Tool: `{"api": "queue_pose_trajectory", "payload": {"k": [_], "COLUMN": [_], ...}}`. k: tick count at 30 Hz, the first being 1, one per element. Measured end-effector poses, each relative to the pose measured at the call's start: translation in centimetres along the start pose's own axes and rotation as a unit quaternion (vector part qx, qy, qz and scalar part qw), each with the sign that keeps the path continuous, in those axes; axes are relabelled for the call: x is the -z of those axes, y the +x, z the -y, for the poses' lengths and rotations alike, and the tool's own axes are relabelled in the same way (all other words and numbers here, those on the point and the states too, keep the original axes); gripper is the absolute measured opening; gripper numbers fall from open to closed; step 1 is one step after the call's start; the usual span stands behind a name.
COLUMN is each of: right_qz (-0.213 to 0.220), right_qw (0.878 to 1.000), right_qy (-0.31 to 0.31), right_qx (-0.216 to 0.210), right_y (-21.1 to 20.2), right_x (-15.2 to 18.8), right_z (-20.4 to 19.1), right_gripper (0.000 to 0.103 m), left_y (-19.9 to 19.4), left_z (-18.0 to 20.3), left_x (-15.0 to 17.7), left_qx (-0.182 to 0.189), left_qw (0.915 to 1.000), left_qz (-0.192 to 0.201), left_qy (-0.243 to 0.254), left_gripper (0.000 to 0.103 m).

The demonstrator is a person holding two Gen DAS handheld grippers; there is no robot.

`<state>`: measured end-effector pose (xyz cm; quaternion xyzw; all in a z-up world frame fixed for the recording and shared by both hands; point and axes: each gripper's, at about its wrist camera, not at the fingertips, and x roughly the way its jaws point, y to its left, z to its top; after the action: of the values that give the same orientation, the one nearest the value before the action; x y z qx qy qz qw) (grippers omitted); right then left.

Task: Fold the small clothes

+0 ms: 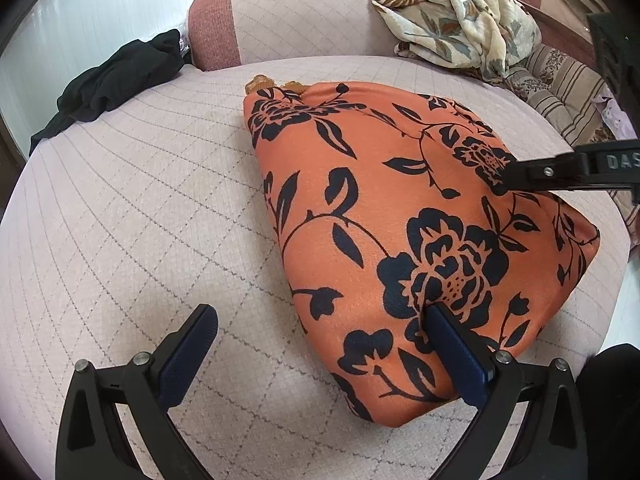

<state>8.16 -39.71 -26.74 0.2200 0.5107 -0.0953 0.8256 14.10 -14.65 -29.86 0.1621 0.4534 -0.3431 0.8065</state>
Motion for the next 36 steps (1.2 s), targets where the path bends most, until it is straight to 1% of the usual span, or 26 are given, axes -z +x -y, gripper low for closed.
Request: {"api": "queue_pose_trajectory", "payload": {"k": [4, 7, 9, 11, 14, 15, 17, 18, 19, 20, 22, 24, 26, 28, 29, 30, 31, 34, 36], "right_qz": [-0.015, -0.004, -0.003, -0.008, 0.011, 0.026, 0.043, 0.059, 0.073, 0.081, 0.082, 0.078, 0.064, 0.047, 0.04, 0.036, 0.034, 0.016, 0.017], "right_qw": [1.0, 1.0, 1.0, 1.0, 1.0, 0.999, 0.998, 0.997, 0.995, 0.993, 0.989, 0.983, 0.976, 0.965, 0.961, 0.958, 0.956, 0.947, 0.946], "right_qy": [0.009, -0.011, -0.019, -0.011, 0.011, 0.018, 0.034, 0.051, 0.066, 0.08, 0.112, 0.145, 0.178, 0.21, 0.22, 0.229, 0.234, 0.242, 0.231], "right_qx": [-0.009, -0.004, 0.003, 0.001, -0.014, -0.017, -0.02, -0.024, -0.028, -0.034, -0.057, -0.076, -0.109, -0.148, -0.16, -0.168, -0.174, -0.212, -0.225], "right_y": [0.1, 0.9, 0.7, 0.4, -0.8, -1.4, -2.3, -2.9, -3.3, -3.6, -3.5, -2.9, -1.7, 0.0, 0.6, 1.2, 1.7, 3.4, 3.7], "right_x": [1.1, 2.2, 2.0, 1.6, 1.0, 0.8, 0.6, 0.5, 0.6, 0.6, 0.3, 0.3, 0.2, -0.1, -0.2, -0.2, -0.2, -0.2, -0.4], "right_z": [0.5, 0.5, 0.1, 0.1, 1.0, 1.4, 2.4, 3.3, 4.1, 5.0, 7.1, 9.0, 10.6, 12.1, 12.7, 13.3, 13.8, 14.8, 14.8], "right_gripper": [0.036, 0.036, 0.036, 0.036, 0.036, 0.037, 0.064, 0.077, 0.077, 0.077, 0.077, 0.077, 0.077, 0.077, 0.077, 0.077, 0.077, 0.077, 0.077], "left_y": [0.1, 0.2, 0.1, 0.1, -0.1, -0.2, -0.4, -0.5, -0.7, -0.7, -0.5, 0.2, 1.0, 1.9, 2.2, 2.6, 2.7, 3.0, 3.3], "left_z": [0.0, 0.0, 0.0, 0.1, 0.1, -0.1, -0.9, -1.3, -1.9, -2.4, -3.4, -4.1, -4.5, -5.0, -5.1, -5.1, -5.0, -3.5, -2.4], "left_x": [0.0, 0.0, 0.0, -0.1, -0.8, -1.2, -1.9, -2.2, -2.5, -2.8, -3.5, -4.2, -4.7, -4.9, -5.0, -5.1, -5.1, -5.4, -5.6], "left_qx": [0.001, 0.0, -0.001, -0.003, 0.003, 0.015, 0.038, 0.044, 0.052, 0.06, 0.083, 0.109, 0.133, 0.154, 0.162, 0.165, 0.16, 0.131, 0.116], "left_qw": [1.0, 1.0, 1.0, 1.0, 0.9999, 0.9997, 0.9991, 0.9988, 0.9981, 0.9971, 0.9941, 0.9899, 0.9852, 0.9793, 0.9765, 0.9749, 0.9754, 0.9827, 0.9862], "left_qz": [0.0, 0.001, 0.001, -0.001, -0.012, -0.018, -0.018, -0.015, -0.011, -0.008, -0.008, -0.018, -0.033, -0.046, -0.05, -0.054, -0.055, -0.056, -0.058], "left_qy": [0.0, -0.001, -0.001, 0.001, 0.005, 0.004, -0.009, -0.018, -0.032, -0.045, -0.07, -0.088, -0.103, -0.123, -0.132, -0.14, -0.141, -0.119, -0.103], "left_gripper": [0.103, 0.103, 0.103, 0.103, 0.103, 0.103, 0.103, 0.103, 0.103, 0.103, 0.103, 0.103, 0.103, 0.103, 0.103, 0.103, 0.103, 0.103, 0.103]}}
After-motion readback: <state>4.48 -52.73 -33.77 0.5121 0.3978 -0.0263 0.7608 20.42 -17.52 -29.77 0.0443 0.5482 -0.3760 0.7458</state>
